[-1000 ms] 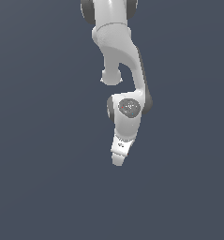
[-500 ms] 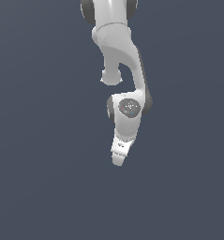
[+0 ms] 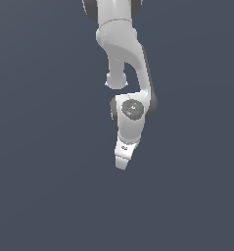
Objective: Pick up the object and move it to a goal position.
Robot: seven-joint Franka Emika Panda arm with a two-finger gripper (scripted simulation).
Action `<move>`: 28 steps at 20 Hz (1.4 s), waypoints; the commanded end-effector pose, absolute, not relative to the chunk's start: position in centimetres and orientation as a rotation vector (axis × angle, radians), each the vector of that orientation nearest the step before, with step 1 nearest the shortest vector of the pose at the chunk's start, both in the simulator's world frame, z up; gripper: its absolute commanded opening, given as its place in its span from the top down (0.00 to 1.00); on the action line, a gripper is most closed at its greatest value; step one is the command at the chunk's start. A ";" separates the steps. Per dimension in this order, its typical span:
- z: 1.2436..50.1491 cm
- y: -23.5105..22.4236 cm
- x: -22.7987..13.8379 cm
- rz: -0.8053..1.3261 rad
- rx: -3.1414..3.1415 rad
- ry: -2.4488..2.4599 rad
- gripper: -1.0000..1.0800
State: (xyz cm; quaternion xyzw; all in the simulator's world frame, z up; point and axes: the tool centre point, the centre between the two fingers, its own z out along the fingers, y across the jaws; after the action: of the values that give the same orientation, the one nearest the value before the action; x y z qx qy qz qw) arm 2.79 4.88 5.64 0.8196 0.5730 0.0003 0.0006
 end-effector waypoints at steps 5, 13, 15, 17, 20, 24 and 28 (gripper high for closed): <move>9.5 3.0 1.7 -0.001 2.573 1.799 1.00; 17.1 -0.7 -0.5 -0.001 2.572 1.800 1.00; 19.2 -1.7 -1.1 -0.001 2.572 1.801 1.00; 21.4 -2.8 -1.7 0.000 2.573 1.802 1.00; 24.7 -4.3 -2.5 0.001 2.573 1.802 1.00; 29.2 -6.4 -3.7 0.002 2.573 1.803 1.00; 33.4 -8.4 -4.7 0.004 2.574 1.804 1.00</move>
State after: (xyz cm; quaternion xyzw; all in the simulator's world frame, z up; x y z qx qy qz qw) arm -4.27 -7.70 31.76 0.8190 0.5737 0.0007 -0.0005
